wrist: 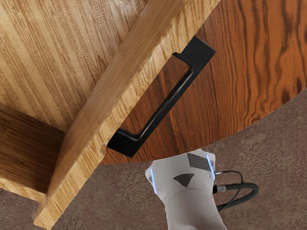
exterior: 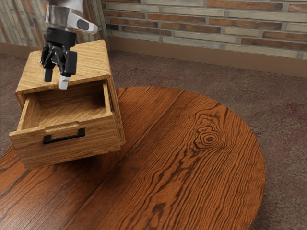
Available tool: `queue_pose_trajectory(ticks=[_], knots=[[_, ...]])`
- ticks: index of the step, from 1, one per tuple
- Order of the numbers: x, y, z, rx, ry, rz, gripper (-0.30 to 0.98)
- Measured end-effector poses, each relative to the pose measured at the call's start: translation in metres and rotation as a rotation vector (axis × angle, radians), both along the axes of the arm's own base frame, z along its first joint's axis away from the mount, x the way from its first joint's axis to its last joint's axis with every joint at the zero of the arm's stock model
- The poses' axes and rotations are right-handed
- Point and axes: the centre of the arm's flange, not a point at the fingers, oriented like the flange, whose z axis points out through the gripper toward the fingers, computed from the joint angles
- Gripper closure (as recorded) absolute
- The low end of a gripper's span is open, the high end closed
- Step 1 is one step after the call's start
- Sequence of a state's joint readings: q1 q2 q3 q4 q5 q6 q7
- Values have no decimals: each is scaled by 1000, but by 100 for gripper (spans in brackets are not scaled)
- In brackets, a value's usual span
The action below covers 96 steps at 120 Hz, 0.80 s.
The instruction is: Push the drawer handle with one arm to close the drawer
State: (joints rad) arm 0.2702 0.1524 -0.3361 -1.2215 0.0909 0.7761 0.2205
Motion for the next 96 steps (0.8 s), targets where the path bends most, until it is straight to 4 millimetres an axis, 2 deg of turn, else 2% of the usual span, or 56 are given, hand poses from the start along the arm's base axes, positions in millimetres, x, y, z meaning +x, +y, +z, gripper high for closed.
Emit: queue_pose_trajectory(ticks=[16,22,24,28,32,36,40,47,52,56,59,65,71,81,87,96], knots=[[32,-1,-6,-53,-188,-108,0],[33,-2,6,-62,-253,-136,0],[23,-3,30,-53,-311,-141,0],[-15,-5,89,-18,-436,-139,0],[-47,-8,127,9,-518,-140,0],[-71,-11,149,24,-557,-143,0],[-86,-4,151,41,-550,-115,0],[-104,30,130,82,-479,9,1],[-126,63,102,104,-417,133,9],[-138,85,69,95,-361,222,18],[-141,100,35,77,-308,280,25],[-143,115,-15,44,-252,353,39],[-140,117,-38,17,-258,397,49],[-128,84,-66,21,-264,408,61],[-126,74,-75,28,-271,443,65],[-121,71,-85,52,-275,534,70]])
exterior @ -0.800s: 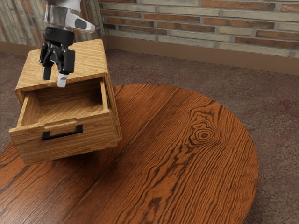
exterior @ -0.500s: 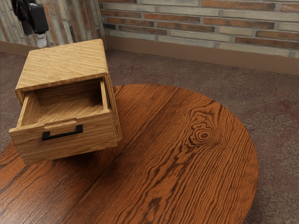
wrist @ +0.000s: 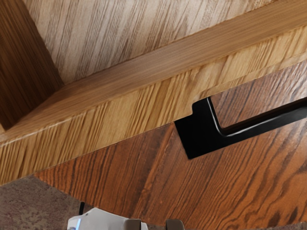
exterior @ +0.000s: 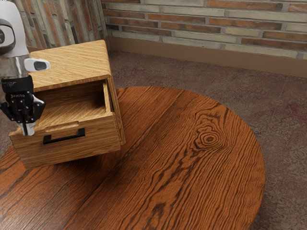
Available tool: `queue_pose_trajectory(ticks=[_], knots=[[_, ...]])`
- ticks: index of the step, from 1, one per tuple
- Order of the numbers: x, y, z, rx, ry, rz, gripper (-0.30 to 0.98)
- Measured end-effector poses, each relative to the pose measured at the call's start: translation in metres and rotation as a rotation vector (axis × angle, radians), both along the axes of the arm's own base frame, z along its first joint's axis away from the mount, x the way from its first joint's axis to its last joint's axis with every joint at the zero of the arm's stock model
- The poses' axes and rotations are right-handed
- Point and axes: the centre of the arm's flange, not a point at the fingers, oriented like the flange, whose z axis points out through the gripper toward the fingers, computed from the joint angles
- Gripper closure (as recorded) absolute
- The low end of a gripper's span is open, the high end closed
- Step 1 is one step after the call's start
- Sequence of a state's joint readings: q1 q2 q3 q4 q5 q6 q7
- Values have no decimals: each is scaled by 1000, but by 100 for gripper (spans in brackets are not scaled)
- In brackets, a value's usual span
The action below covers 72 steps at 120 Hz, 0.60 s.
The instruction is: Push the drawer handle with one arm to close the drawer
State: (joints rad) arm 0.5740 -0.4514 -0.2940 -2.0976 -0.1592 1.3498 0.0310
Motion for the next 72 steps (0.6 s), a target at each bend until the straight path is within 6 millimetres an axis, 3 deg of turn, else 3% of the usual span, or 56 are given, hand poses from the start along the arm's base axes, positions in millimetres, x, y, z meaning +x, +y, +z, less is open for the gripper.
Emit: queue_pose_trajectory(ticks=[8,20,30,48,72], knots=[[-4,-5,-1,24,-11,86,73],[-40,-29,13,71,-58,213,75],[-52,-39,-1,70,-29,303,77],[-24,-63,-36,29,57,386,78],[8,-81,-51,-6,99,481,78]])
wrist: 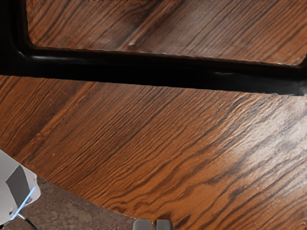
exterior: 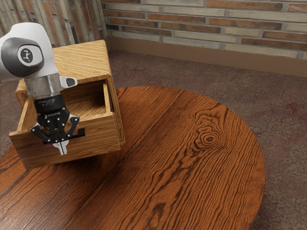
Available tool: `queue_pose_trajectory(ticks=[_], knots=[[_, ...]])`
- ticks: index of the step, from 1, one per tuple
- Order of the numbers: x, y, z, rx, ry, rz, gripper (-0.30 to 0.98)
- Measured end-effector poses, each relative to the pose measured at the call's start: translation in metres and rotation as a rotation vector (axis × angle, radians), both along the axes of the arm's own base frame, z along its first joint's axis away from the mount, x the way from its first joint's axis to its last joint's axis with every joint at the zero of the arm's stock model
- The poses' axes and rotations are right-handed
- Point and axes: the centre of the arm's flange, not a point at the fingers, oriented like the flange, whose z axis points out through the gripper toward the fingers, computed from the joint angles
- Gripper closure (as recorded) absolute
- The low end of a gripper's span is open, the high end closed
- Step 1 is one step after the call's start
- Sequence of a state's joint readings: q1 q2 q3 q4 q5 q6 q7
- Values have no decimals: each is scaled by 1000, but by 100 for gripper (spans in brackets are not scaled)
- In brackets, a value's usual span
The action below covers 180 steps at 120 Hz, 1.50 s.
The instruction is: Push the drawer handle with one arm to close the drawer
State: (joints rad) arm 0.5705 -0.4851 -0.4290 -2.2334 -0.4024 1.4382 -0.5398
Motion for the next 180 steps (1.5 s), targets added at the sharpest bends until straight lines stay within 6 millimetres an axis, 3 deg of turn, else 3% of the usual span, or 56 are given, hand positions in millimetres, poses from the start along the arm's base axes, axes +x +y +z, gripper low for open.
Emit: queue_pose_trajectory(ticks=[39,62,104,128,180], knots=[[26,12,-13,39,4,102,79],[34,19,-2,95,-57,72,79],[51,34,-8,123,-108,6,79],[66,43,-1,141,-152,-54,79],[113,89,-2,134,-193,-127,79]])
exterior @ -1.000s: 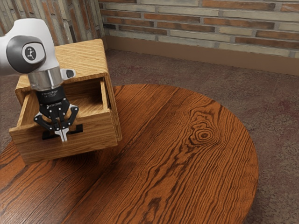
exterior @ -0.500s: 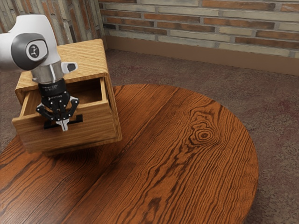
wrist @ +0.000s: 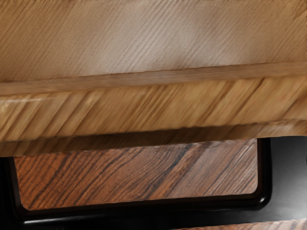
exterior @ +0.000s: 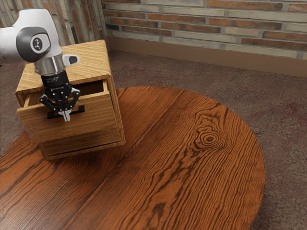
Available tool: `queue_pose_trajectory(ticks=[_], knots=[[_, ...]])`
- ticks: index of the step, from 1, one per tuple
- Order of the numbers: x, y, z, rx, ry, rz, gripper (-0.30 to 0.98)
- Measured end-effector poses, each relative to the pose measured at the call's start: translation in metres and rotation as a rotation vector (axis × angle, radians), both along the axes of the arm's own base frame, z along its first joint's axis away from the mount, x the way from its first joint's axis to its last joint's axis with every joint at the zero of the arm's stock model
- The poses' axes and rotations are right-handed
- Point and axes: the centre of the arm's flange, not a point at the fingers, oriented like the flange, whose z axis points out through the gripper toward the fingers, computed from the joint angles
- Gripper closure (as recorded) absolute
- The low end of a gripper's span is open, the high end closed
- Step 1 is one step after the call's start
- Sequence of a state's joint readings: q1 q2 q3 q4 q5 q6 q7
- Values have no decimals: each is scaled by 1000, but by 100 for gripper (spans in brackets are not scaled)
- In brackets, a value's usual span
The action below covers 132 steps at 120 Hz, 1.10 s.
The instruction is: Push the drawer handle with one arm to close the drawer
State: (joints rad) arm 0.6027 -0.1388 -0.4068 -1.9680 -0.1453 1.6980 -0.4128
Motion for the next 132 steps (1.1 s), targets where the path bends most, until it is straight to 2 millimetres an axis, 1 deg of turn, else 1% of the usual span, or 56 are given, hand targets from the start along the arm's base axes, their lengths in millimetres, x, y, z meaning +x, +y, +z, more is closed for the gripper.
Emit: queue_pose_trajectory(ticks=[11,24,34,46,60,69,71,76,82,90,95,97,100,106,108,113,119,125,129,132], knots=[[14,11,-3,1,-1,-17,79],[31,24,-1,8,-15,-34,78],[41,32,1,14,-25,-43,78],[53,43,-4,22,-24,-56,79],[69,57,-1,39,-40,-68,78],[77,49,-1,52,-43,-99,83],[77,48,0,54,-44,-103,79],[73,49,4,63,-45,-101,79],[53,58,14,89,-44,-76,79],[23,68,32,120,-43,-37,79],[3,70,45,129,-49,-22,78],[-3,66,51,132,-55,-27,77],[-10,56,60,137,-64,-46,72],[-23,32,89,147,-92,-107,61],[-26,27,100,145,-105,-129,57],[-32,15,136,137,-147,-195,48],[-41,7,175,116,-185,-273,38],[-56,2,205,100,-205,-341,30],[-66,-2,219,91,-210,-387,26],[-71,-6,224,82,-207,-423,23]])
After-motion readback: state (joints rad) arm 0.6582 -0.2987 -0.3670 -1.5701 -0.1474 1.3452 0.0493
